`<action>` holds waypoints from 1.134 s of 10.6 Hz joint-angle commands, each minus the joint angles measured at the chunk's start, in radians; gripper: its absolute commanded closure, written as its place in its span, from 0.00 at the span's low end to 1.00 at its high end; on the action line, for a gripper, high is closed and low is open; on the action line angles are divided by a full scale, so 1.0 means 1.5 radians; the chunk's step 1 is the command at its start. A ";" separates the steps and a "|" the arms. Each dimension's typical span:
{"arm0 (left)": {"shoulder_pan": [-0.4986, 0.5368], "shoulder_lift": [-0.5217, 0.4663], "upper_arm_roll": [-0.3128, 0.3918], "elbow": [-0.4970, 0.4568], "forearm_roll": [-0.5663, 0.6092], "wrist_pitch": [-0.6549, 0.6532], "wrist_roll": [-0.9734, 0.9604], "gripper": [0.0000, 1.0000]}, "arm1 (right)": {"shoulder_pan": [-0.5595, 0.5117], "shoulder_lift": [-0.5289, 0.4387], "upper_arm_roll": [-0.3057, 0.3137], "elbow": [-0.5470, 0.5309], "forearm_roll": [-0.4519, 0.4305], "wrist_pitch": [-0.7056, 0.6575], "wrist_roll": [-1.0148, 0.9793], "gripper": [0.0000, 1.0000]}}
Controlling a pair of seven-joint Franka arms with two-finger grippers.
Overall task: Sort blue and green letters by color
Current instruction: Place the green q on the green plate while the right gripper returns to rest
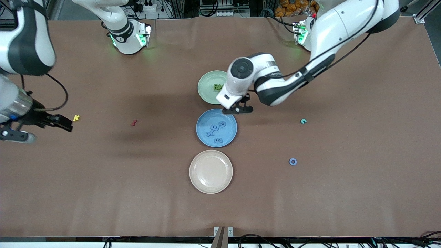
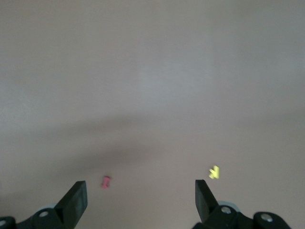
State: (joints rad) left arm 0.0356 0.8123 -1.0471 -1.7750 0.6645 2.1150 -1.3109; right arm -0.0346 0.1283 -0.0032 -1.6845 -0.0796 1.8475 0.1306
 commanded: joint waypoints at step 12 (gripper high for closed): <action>-0.282 -0.009 0.164 0.018 0.048 0.069 -0.264 0.00 | -0.052 -0.085 0.017 0.133 0.015 -0.191 -0.036 0.00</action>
State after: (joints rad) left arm -0.3982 0.8172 -0.8048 -1.7643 0.7174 2.2139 -1.7060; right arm -0.0761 0.0015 0.0138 -1.4481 -0.0960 1.5302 0.0846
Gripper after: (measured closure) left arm 0.220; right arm 0.000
